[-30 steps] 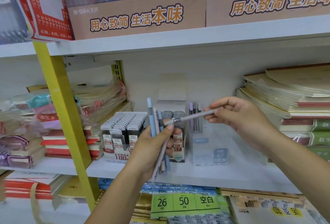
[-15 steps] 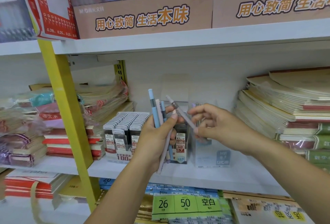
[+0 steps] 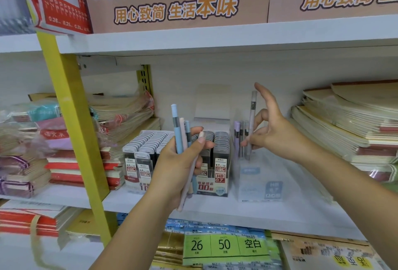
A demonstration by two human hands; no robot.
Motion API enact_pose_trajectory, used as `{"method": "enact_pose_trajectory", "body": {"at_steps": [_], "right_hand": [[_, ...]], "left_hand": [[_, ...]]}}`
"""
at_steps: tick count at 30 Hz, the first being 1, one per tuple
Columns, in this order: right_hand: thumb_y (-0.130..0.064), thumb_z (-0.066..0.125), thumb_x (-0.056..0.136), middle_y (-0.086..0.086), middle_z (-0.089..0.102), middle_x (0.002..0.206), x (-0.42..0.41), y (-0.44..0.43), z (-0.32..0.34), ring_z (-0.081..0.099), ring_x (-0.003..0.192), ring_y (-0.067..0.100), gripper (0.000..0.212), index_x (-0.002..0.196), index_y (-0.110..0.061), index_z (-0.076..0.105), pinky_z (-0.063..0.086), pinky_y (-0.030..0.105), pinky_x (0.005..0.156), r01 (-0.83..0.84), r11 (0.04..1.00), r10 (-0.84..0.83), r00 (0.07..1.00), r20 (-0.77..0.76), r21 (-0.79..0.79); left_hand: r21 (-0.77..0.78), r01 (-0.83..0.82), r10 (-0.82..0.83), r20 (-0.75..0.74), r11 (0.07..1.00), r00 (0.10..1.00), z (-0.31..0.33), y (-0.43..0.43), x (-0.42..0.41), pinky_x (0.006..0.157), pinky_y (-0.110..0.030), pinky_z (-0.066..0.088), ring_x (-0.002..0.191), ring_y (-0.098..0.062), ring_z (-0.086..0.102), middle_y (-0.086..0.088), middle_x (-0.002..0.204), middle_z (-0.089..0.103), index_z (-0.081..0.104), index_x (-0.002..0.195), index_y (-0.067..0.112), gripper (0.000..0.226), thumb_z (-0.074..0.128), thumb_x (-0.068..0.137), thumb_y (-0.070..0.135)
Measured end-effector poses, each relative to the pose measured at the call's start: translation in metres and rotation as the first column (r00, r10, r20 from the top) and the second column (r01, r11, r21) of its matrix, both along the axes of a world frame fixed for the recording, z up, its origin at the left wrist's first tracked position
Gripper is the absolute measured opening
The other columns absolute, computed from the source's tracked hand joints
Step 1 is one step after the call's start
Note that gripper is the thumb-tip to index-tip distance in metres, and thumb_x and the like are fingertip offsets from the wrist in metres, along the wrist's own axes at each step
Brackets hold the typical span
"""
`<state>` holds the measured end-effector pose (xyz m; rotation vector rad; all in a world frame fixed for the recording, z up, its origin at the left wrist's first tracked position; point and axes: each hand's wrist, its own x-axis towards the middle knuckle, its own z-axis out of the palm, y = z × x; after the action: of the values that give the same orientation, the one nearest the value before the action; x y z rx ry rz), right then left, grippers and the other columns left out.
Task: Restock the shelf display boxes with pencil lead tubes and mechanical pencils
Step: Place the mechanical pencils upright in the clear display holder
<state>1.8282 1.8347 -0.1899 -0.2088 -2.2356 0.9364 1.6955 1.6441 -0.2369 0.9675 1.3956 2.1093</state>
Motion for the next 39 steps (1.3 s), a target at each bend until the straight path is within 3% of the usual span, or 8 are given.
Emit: {"method": "enact_pose_trajectory", "body": {"at_steps": [5, 9, 13, 18, 27, 32, 35, 39], "right_hand": [[-0.003, 0.073, 0.078, -0.004, 0.06, 0.074, -0.006, 0.011, -0.009, 0.067, 0.062, 0.015, 0.092, 0.126, -0.067, 0.028, 0.058, 0.044, 0.072, 0.145, 0.974, -0.142, 0.989, -0.027, 0.172], [-0.012, 0.071, 0.084, -0.007, 0.064, 0.078, -0.01, 0.015, -0.015, 0.065, 0.067, 0.008, 0.057, 0.12, -0.045, 0.042, 0.056, 0.034, 0.071, 0.283, 0.927, -0.263, 0.958, -0.113, 0.246], [-0.013, 0.07, 0.085, -0.012, 0.062, 0.081, -0.015, 0.014, -0.019, 0.063, 0.072, 0.004, 0.041, 0.112, -0.032, 0.047, 0.046, 0.012, 0.065, 0.332, 0.884, -0.298, 0.943, -0.152, 0.328], [-0.008, 0.069, 0.085, -0.02, 0.055, 0.074, -0.02, 0.009, -0.025, 0.06, 0.069, 0.01, 0.033, 0.107, -0.024, 0.05, 0.049, 0.026, 0.068, 0.318, 0.85, -0.297, 0.948, -0.118, 0.421], [-0.01, 0.067, 0.087, -0.018, 0.056, 0.072, -0.021, 0.01, -0.025, 0.057, 0.068, -0.003, 0.032, 0.103, -0.028, 0.046, 0.041, 0.01, 0.06, 0.332, 0.85, -0.324, 0.942, -0.09, 0.408], [-0.01, 0.064, 0.088, 0.0, 0.064, 0.076, -0.021, 0.009, -0.023, 0.063, 0.071, 0.019, 0.028, 0.094, -0.028, 0.044, 0.049, 0.028, 0.062, 0.297, 0.855, -0.36, 0.93, 0.074, 0.426], [-0.01, 0.063, 0.089, 0.006, 0.068, 0.084, -0.021, 0.005, -0.013, 0.065, 0.077, 0.024, 0.017, 0.1, -0.022, 0.058, 0.052, 0.032, 0.072, 0.297, 0.851, -0.393, 0.907, 0.15, 0.434], [-0.024, 0.061, 0.092, -0.005, 0.054, 0.091, -0.011, -0.012, -0.006, 0.055, 0.075, 0.013, 0.018, 0.109, -0.022, 0.067, 0.041, 0.022, 0.066, 0.407, 0.733, -0.45, 0.891, -0.06, 0.545]], "left_hand": [[-0.005, 0.006, -0.006, -0.011, 1.0, 1.0, -0.004, -0.001, -0.001, 0.055, -0.022, 0.048, 0.055, -0.007, 0.05, -0.004, 0.094, 0.078, 0.074, 0.099, 0.036, 0.013, 0.067, 0.093, 0.027], [-0.017, 0.005, -0.006, -0.026, 1.0, 1.0, -0.005, 0.001, -0.002, 0.056, -0.022, 0.049, 0.055, -0.007, 0.051, -0.002, 0.094, 0.078, 0.071, 0.105, 0.033, 0.014, 0.067, 0.092, 0.029], [-0.038, -0.005, 0.003, -0.04, 0.999, 0.999, -0.005, 0.002, -0.002, 0.058, -0.023, 0.05, 0.056, -0.007, 0.053, -0.002, 0.096, 0.078, 0.07, 0.109, 0.032, 0.016, 0.067, 0.093, 0.031], [-0.046, -0.005, 0.003, -0.049, 0.999, 0.999, -0.008, 0.001, -0.003, 0.058, -0.023, 0.051, 0.056, -0.006, 0.054, -0.002, 0.098, 0.079, 0.069, 0.11, 0.032, 0.016, 0.065, 0.095, 0.03], [-0.056, 0.007, -0.01, -0.051, 0.998, 0.999, -0.011, 0.002, -0.004, 0.06, -0.023, 0.052, 0.057, -0.005, 0.057, -0.001, 0.1, 0.079, 0.071, 0.106, 0.037, 0.014, 0.067, 0.093, 0.034], [-0.087, 0.017, -0.024, -0.082, 0.996, 0.996, -0.012, 0.001, -0.003, 0.062, -0.021, 0.053, 0.06, -0.005, 0.059, 0.001, 0.102, 0.078, 0.065, 0.116, 0.033, 0.029, 0.067, 0.088, 0.043], [-0.104, 0.002, -0.012, -0.092, 0.995, 0.996, -0.011, 0.003, -0.001, 0.059, -0.019, 0.052, 0.058, -0.006, 0.06, 0.002, 0.099, 0.079, 0.062, 0.117, 0.018, 0.033, 0.065, 0.093, 0.039], [-0.109, 0.048, -0.055, -0.062, 0.993, 0.997, -0.01, 0.002, 0.002, 0.056, -0.018, 0.05, 0.057, -0.006, 0.06, 0.001, 0.088, 0.078, 0.061, 0.116, 0.006, 0.046, 0.066, 0.088, 0.041]]}}
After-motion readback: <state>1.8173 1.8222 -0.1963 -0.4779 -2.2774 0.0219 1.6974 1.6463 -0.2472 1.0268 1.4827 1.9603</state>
